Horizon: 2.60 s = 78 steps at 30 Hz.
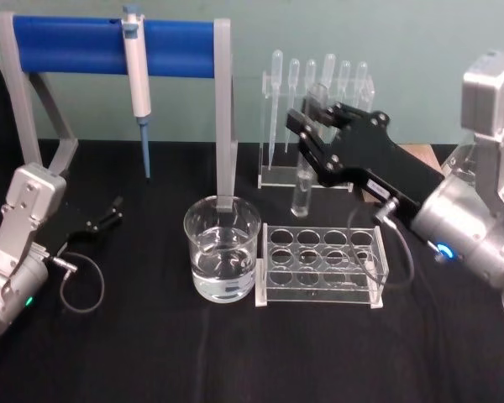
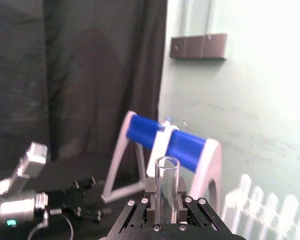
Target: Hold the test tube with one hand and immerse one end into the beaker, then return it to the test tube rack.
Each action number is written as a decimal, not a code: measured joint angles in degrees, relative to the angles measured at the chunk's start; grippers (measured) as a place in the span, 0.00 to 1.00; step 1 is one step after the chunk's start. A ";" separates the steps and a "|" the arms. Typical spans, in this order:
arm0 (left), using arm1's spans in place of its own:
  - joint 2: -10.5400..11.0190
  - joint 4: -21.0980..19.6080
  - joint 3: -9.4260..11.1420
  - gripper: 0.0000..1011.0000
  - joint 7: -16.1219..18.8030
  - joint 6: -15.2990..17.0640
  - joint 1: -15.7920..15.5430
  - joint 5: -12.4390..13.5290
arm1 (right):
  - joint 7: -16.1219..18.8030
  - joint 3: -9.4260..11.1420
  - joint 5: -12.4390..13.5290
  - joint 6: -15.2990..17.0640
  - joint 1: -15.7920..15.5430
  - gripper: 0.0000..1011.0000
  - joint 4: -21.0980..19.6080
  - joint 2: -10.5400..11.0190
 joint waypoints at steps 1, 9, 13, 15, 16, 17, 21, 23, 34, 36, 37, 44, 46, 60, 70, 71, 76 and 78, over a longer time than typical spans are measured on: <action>0.00 0.00 0.00 0.99 0.00 0.00 0.00 0.00 | -0.21 0.27 -0.06 -0.19 -0.66 0.22 -0.04 0.18; 0.00 0.00 0.00 0.99 0.00 0.00 0.00 0.00 | -1.03 1.58 -1.11 -4.03 -5.56 0.22 2.50 -0.41; 0.00 0.00 0.00 0.99 0.00 0.00 0.00 0.00 | -0.72 1.59 -1.54 -5.68 -6.10 0.22 4.37 -1.46; 0.00 0.00 0.00 0.99 0.00 0.00 0.00 0.00 | -0.42 1.54 -1.68 -6.13 -6.10 0.22 5.15 -1.85; 0.00 0.00 0.00 0.99 0.00 0.00 0.00 0.00 | -0.06 1.43 -1.90 -6.54 -6.02 0.22 5.88 -2.18; 0.00 0.00 0.00 0.99 0.00 0.00 0.00 0.00 | 0.11 1.40 -1.99 -6.68 -5.96 0.22 6.15 -2.30; 0.00 0.00 0.00 0.99 0.00 0.00 0.00 0.00 | 0.65 1.15 -2.55 -7.06 -5.57 0.22 7.24 -2.88; 0.00 0.00 0.00 0.99 0.00 0.00 0.00 0.00 | 0.78 0.98 -2.99 -7.09 -5.39 0.22 7.63 -3.11; 0.00 0.00 0.00 0.99 0.00 0.00 0.00 0.00 | 1.22 0.25 -5.56 -7.14 -5.34 0.22 9.18 -3.44; 0.00 0.00 0.00 0.99 0.00 0.00 0.00 0.00 | 1.32 0.16 -5.79 -7.18 -5.34 0.22 9.49 -3.50; 0.00 0.00 0.00 0.99 0.00 0.00 0.00 0.00 | 1.42 0.10 -5.95 -7.19 -5.34 0.22 9.65 -3.54; 0.00 0.00 0.00 0.99 0.00 0.00 0.00 0.00 | 2.01 -0.41 -7.35 -7.55 -4.98 0.22 11.63 -3.78; 0.00 0.00 0.00 0.99 0.00 0.00 0.00 0.00 | 2.17 -0.53 -7.68 -7.66 -4.80 0.22 12.28 -3.84; 0.00 0.00 0.00 0.99 0.00 0.00 0.00 0.00 | 3.37 -1.79 -9.37 -4.89 -3.46 0.38 13.63 -3.21; 0.00 0.00 0.00 0.99 0.00 0.00 0.00 0.00 | 0.33 1.11 -8.74 -1.60 -11.71 0.70 4.45 -0.08; 0.00 0.00 0.00 0.99 0.00 0.00 0.00 0.00 | -0.42 2.26 -8.39 -1.48 -14.02 0.73 2.37 0.60; 0.00 0.00 0.00 0.99 0.00 0.00 0.00 0.00 | -4.00 7.26 -7.81 -1.78 -21.36 0.88 -2.55 1.97; 0.00 0.00 0.00 0.99 0.00 0.00 0.00 0.00 | -5.25 8.68 -7.99 -1.91 -22.90 0.92 -3.00 2.01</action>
